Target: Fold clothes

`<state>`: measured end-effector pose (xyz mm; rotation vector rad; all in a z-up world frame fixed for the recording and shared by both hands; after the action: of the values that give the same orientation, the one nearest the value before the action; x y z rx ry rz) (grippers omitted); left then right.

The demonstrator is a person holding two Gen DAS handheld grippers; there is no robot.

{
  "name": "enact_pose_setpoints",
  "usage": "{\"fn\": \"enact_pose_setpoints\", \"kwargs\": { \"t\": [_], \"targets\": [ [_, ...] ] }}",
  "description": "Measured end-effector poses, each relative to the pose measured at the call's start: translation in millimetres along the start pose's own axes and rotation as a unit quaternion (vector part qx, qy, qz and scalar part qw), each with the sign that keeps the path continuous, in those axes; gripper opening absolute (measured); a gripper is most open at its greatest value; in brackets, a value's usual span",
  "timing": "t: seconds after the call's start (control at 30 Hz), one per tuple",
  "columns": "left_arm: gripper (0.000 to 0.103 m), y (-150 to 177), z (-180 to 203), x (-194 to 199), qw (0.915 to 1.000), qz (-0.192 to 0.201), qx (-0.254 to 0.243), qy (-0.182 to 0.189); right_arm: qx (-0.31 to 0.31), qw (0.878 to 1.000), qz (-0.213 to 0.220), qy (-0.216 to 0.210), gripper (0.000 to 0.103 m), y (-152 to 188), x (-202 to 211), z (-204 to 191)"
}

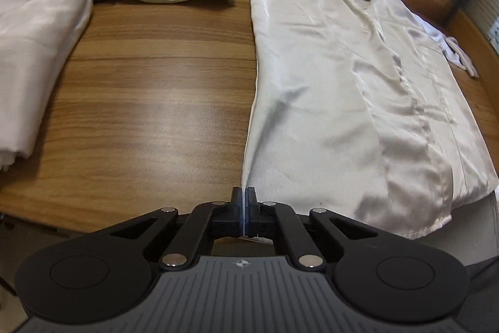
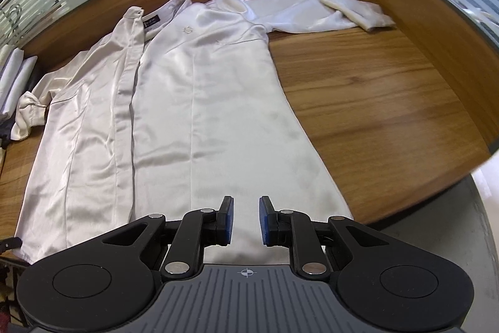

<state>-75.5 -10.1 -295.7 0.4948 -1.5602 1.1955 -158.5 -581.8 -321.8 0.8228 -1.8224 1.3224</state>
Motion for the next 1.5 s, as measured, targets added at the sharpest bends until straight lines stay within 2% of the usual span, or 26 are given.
{"fn": "enact_pose_setpoints", "kwargs": {
  "t": [0.13,0.23,0.33,0.7,0.77,1.0,1.1,1.3,1.4,1.5],
  "targets": [
    [0.014,-14,7,15,0.998,0.018,0.004,-0.061,0.041,0.999,0.001,-0.025,0.02,-34,-13,8],
    [0.025,-40,13,31,0.9947,0.047,0.053,-0.075,0.085,0.995,0.009,-0.047,0.02,-69,-21,6],
    [0.025,-77,26,39,0.9901,0.07,0.086,-0.087,0.123,0.99,0.019,-0.069,0.02,-108,-30,2],
    [0.027,-221,115,11,0.9878,0.135,0.051,-0.059,0.181,0.974,0.034,-0.13,0.02,-241,-88,-40],
    [0.034,-247,132,6,0.9868,0.147,0.043,-0.053,0.18,0.974,0.032,-0.133,0.02,-262,-106,-47],
    [0.034,-316,177,-55,0.9892,0.142,-0.028,-0.024,0.181,0.974,0.014,-0.134,0.021,-320,-180,-74],
    [0.035,-346,196,-82,0.9852,0.15,-0.083,-0.014,0.178,0.975,0.004,-0.134,0.022,-337,-210,-83],
    [0.035,-399,236,-120,0.9692,0.169,-0.173,0.045,0.174,0.977,-0.011,-0.126,0.023,-359,-258,-89],
    [0.035,-414,257,-131,0.9561,0.183,-0.217,0.072,0.176,0.977,-0.014,-0.124,0.03,-365,-272,-91],
    [0.035,-424,277,-145,0.9435,0.189,-0.257,0.09,0.173,0.977,-0.019,-0.125,0.03,-369,-284,-94]
  ]
}}
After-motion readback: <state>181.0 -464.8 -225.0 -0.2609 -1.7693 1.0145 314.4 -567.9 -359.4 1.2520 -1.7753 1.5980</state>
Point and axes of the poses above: each gripper's, at about its wrist camera, not at the fingertips, and x roughly against the way its jaws point, z to its right, y to its underside, the point moved 10 cm from there along -x, roughly the way its jaws point, and after that the axes turned 4 degrees about -y, right-handed, at the moved point
